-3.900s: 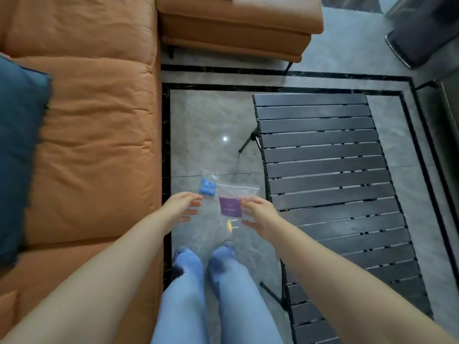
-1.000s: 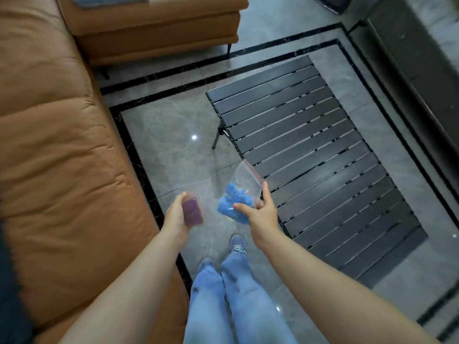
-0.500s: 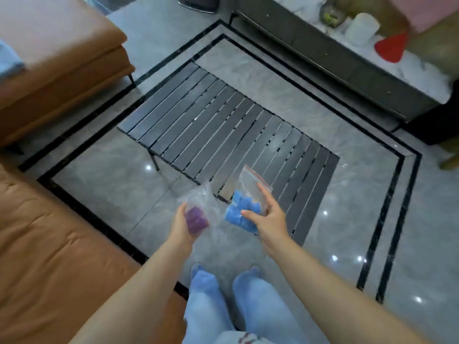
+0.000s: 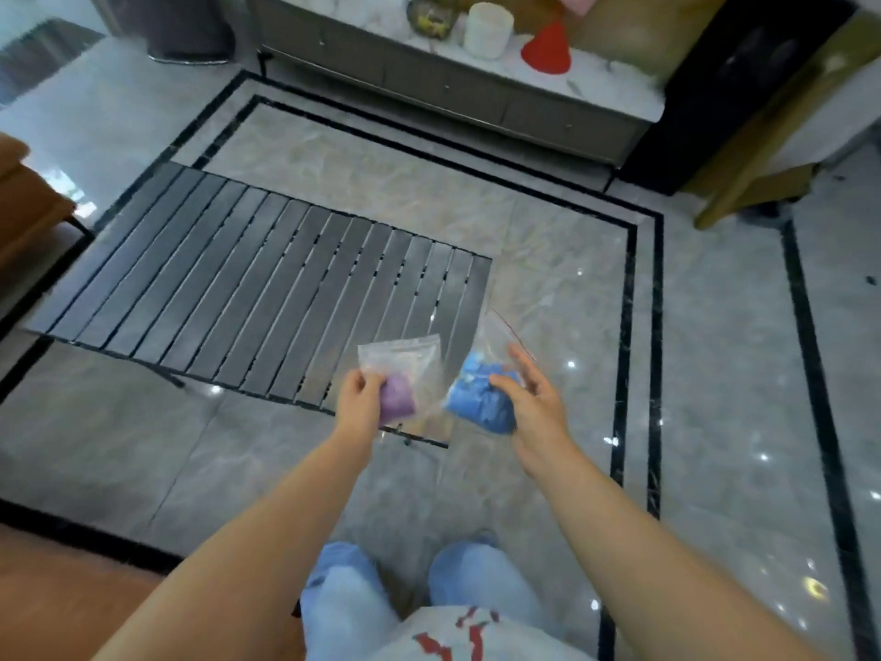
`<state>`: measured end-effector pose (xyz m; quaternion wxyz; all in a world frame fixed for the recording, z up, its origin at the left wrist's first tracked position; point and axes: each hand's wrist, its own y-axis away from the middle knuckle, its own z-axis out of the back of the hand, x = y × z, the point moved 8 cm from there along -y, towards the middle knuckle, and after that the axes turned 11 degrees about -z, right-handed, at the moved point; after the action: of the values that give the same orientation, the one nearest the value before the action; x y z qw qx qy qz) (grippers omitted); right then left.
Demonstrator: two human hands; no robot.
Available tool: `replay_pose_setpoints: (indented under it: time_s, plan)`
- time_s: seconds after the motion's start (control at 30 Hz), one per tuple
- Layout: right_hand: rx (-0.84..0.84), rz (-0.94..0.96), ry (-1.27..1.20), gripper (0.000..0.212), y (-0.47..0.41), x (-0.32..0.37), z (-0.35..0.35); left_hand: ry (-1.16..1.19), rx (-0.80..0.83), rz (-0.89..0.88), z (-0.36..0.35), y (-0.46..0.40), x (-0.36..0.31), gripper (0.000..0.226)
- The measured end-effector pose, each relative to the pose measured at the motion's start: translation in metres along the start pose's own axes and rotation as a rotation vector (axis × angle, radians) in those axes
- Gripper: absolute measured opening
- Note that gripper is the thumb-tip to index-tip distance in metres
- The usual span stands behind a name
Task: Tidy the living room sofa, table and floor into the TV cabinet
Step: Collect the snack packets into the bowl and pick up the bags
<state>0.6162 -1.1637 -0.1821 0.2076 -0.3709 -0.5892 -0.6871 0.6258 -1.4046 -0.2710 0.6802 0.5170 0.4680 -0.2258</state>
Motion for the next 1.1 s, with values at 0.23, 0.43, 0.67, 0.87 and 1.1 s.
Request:
replay_pose_setpoints:
  time_s: [0.23, 0.43, 0.67, 0.87, 1.1]
  plan:
    - [0.019, 0.038, 0.094, 0.056, -0.017, 0.029, 0.138, 0.008, 0.34, 0.061, -0.194, 0.076, 0.021, 0.014]
    - [-0.014, 0.061, 0.13, 0.05, -0.017, 0.038, 0.216, 0.049, 0.535, 0.303, -0.301, 0.138, 0.026, 0.048]
    - [-0.061, 0.046, 0.122, 0.055, -0.041, 0.044, 0.261, -0.407, 0.628, -0.037, -0.356, 0.131, 0.02, 0.064]
    - [-0.189, 0.07, 0.309, 0.056, -0.075, 0.072, 0.288, -0.323, 0.55, -0.116, -0.391, 0.107, 0.001, 0.023]
    - [-0.443, 0.4, 0.533, 0.046, -0.113, 0.154, 0.3, -0.314, 0.589, -0.251, -0.432, 0.056, -0.043, 0.037]
